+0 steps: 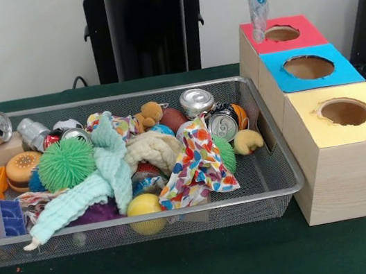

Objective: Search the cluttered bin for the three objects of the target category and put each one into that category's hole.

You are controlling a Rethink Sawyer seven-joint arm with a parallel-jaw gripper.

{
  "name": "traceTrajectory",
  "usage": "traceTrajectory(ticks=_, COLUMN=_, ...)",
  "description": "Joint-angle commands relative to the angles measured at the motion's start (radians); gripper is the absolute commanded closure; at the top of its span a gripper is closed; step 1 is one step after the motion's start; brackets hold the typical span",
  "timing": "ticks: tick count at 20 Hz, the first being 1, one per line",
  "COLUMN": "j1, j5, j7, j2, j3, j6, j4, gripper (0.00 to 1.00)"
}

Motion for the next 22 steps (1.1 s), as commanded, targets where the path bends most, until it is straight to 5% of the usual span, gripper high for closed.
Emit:
traceTrajectory(ticks=1, j1=0.033, j5=0.039, j7=0.33, j2=0.141, j3=-0.028, j6=-0.044, j4=-0.068, gripper=1.0)
traceTrajectory(ticks=22, j1=0.107, j5=0.058, j7=0.391, j2=0.215, j3=-0.067, j6=-0.055, j4=-0.137, gripper=1.0)
